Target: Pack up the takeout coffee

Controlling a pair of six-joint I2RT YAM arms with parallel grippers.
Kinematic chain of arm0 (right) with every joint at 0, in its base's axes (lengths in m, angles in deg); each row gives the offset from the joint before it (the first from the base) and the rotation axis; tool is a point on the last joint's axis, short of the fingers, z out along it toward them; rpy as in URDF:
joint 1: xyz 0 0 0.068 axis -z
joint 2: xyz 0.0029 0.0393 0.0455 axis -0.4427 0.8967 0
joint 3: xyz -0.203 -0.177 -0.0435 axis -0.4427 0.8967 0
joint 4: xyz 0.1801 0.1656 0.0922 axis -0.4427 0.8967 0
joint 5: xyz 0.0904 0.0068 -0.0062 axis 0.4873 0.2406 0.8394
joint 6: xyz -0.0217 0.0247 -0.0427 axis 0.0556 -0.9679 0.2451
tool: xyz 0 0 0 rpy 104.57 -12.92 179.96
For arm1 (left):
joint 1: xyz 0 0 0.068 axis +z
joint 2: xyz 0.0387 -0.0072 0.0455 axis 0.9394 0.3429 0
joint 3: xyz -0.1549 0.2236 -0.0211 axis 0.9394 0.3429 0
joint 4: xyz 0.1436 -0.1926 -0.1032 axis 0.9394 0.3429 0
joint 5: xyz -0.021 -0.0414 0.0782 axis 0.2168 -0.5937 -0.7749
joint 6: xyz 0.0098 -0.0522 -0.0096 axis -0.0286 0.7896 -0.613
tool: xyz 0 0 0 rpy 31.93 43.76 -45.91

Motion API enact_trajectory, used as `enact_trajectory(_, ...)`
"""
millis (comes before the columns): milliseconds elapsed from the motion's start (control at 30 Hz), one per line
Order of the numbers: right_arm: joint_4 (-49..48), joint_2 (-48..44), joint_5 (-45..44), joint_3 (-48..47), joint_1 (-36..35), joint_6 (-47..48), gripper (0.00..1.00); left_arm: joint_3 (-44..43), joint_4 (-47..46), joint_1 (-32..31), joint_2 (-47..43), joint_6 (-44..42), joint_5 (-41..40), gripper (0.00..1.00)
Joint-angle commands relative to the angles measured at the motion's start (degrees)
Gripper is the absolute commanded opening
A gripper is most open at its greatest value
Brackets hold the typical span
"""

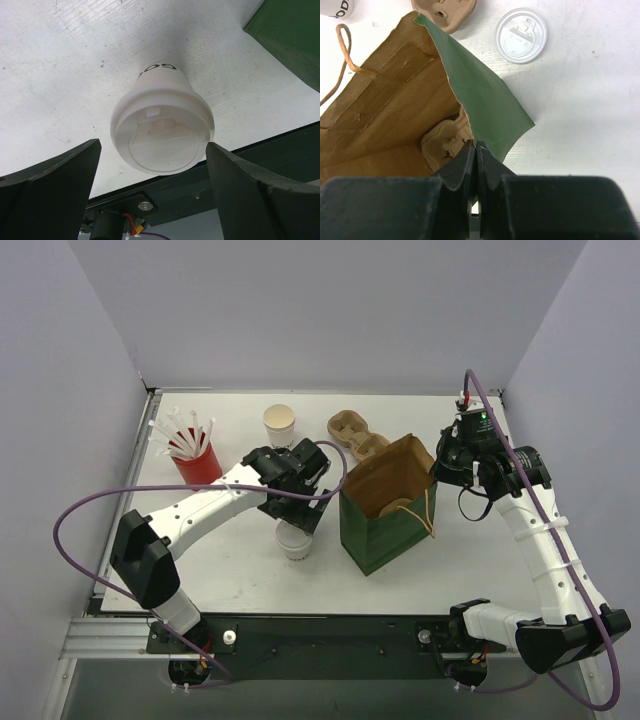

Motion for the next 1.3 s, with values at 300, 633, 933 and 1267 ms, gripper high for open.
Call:
enact_trajectory(300, 0.7, -0.7, 0.6, 0.3, 0.1, -0.6, 0.0, 0.0, -0.1, -1.4, -1.7, 0.2, 1.6, 0.98)
enact_trajectory(633, 0.6, -0.8, 0.5, 0.8, 0.1, -0.3, 0.0, 1.3, 0.2, -2.2, 0.4, 0.9, -2.0, 0.97)
enact_trajectory(933, 0.7, -0.6, 0.5, 0.7, 0.1, -0.1, 0.0, 2.8, -1.1, -2.7, 1.0, 1.3, -1.9, 0.97)
enact_trajectory(1267, 0.6, -0.6, 0.5, 0.6, 0.1, -0.1, 0.0, 2.6, -0.4, -3.0, 1.3, 1.6, -3.3, 0.9)
